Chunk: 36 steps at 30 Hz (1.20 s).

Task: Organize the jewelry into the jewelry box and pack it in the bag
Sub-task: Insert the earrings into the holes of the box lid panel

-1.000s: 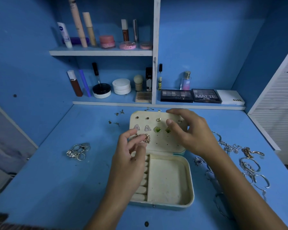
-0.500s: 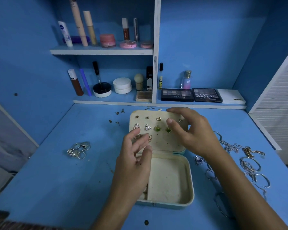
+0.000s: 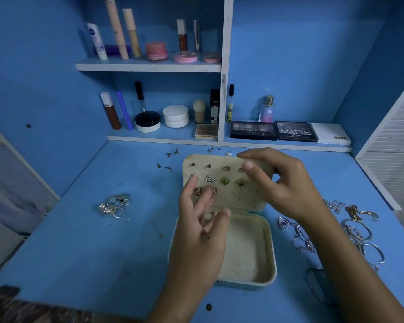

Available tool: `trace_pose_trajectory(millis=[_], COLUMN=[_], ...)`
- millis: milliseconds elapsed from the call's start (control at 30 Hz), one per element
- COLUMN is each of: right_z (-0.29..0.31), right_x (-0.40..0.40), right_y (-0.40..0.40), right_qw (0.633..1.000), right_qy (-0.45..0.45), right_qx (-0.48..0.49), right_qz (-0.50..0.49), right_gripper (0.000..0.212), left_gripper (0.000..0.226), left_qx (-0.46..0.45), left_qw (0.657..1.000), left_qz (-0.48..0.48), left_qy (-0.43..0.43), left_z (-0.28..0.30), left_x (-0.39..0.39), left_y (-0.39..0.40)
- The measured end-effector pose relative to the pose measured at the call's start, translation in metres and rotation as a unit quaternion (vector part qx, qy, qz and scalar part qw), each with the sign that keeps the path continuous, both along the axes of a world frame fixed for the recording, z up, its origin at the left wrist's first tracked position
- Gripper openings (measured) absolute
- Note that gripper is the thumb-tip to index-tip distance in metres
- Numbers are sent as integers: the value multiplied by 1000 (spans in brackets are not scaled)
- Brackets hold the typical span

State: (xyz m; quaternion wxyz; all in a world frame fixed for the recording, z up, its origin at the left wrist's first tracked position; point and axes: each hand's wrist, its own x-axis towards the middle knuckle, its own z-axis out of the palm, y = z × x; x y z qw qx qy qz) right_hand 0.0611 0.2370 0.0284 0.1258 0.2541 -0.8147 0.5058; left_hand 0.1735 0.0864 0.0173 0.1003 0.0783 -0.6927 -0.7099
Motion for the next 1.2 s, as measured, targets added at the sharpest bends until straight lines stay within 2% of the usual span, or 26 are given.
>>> trace_pose_trajectory(millis=[167, 367, 467, 633, 767, 900, 1067, 1200], right_z=[7, 14, 15, 19, 19, 16, 16, 19], right_x=[7, 16, 18, 21, 22, 20, 19, 14], right_y=[1, 2, 2, 0, -2, -4, -6, -12], right_qw=[994, 973, 964, 951, 941, 940, 942, 944], right_qy=[-38, -115, -151, -195, -218, -233, -244, -268], right_qx=[-65, -96, -75, -42, -22, 5, 17, 22], right_qz=[80, 178, 207, 237, 256, 250, 230, 191], right_gripper=[27, 49, 62, 64, 55, 64, 67, 58], left_gripper=[77, 92, 76, 57, 56, 39, 41, 43], left_qx=[155, 240, 272, 315, 325, 305, 296, 295], left_qw=[987, 968, 959, 944, 939, 945, 947, 946], left_qz=[34, 65, 77, 96, 100, 86, 92, 100], left_qy=[10, 4, -7, -32, -50, -76, -86, -87], left_z=[4, 8, 9, 10, 10, 8, 6, 6], left_x=[8, 16, 17, 20, 21, 21, 21, 22], left_y=[2, 0, -2, -2, -3, -7, -9, -9])
